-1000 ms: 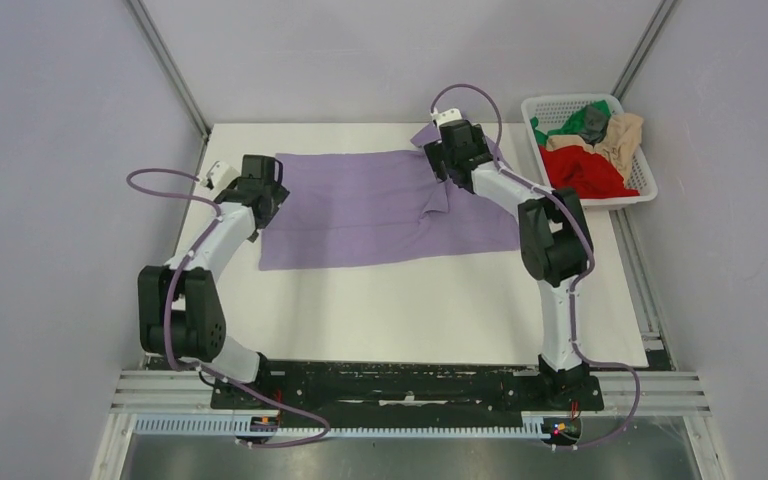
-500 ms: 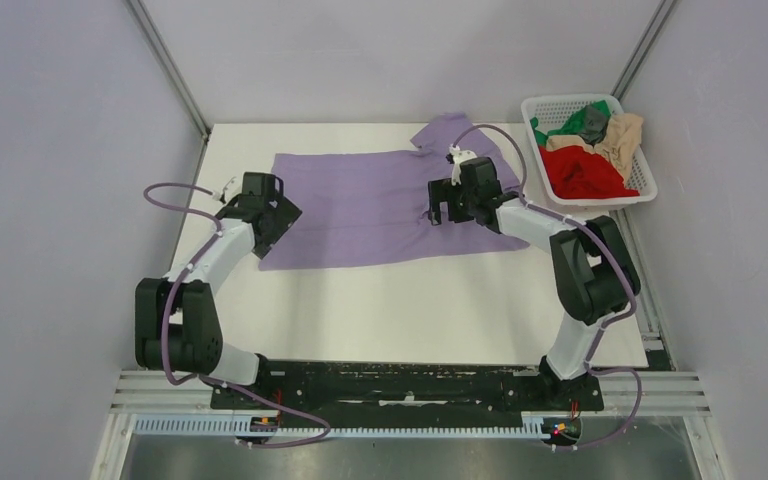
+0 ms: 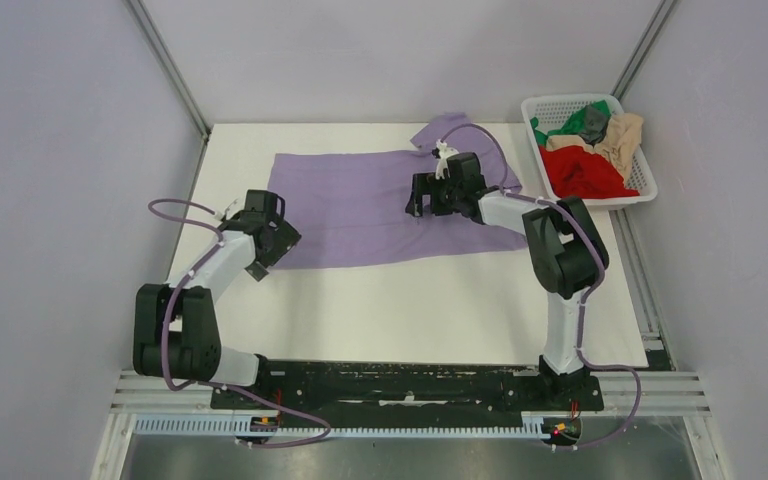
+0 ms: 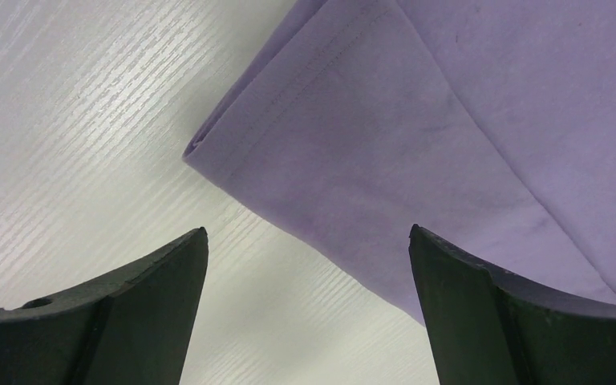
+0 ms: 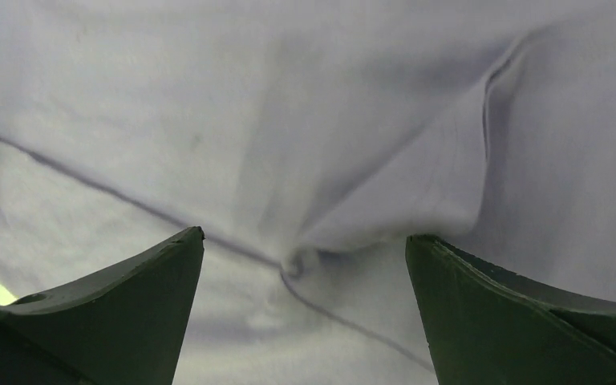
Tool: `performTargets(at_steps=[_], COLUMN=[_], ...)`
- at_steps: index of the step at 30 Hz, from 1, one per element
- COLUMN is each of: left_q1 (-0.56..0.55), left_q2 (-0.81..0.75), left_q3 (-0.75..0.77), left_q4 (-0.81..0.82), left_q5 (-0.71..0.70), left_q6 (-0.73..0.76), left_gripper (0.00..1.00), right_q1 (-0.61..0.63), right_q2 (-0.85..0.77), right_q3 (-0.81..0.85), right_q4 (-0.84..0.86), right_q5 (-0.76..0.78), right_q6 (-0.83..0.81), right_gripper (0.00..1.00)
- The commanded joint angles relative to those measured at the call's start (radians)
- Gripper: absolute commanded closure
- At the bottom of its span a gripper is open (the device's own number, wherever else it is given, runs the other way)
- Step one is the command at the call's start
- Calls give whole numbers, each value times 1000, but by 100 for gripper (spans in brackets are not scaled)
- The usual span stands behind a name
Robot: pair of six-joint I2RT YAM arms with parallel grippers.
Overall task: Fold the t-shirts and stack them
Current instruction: Fold the flattened tshirt in 1/3 of the way
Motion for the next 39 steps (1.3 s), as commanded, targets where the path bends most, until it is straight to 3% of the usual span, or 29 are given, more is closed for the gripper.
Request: performTargets(at_steps=[1, 5, 9, 12, 18, 21, 25, 31, 39], left_q1=[0, -1, 0, -6, -8, -8, -7, -7, -18], left_q2=[-48, -47, -19, 27, 200, 282, 329, 260, -68], left_q3=[22, 51, 83, 106, 152, 165, 150, 12, -290], left_q4=[-12, -11, 34, 95, 222, 251, 249, 214, 140], left_q5=[-33, -18, 29, 62, 106, 64, 121, 96, 92], left_q6=[41, 43, 47, 48, 38, 24, 21, 14, -28], left_gripper=[0, 0, 0, 0, 0, 0, 0, 0, 0], right_q1=[29, 42, 45, 42, -19, -52, -61, -61, -33], right_q2=[80, 165, 128, 43, -148, -181, -208, -358, -675], right_q3=[150, 312, 343, 253, -95, -211, -311, -519, -853], right_q4=[109, 93, 41, 9, 12, 15, -1, -28, -131], right_q5=[21, 37, 92, 200, 309, 317, 382, 391, 366], right_q6=[33, 43, -18, -80, -71, -53, -44, 38, 114], right_gripper=[2, 2, 2, 2, 2, 2, 2, 2, 2])
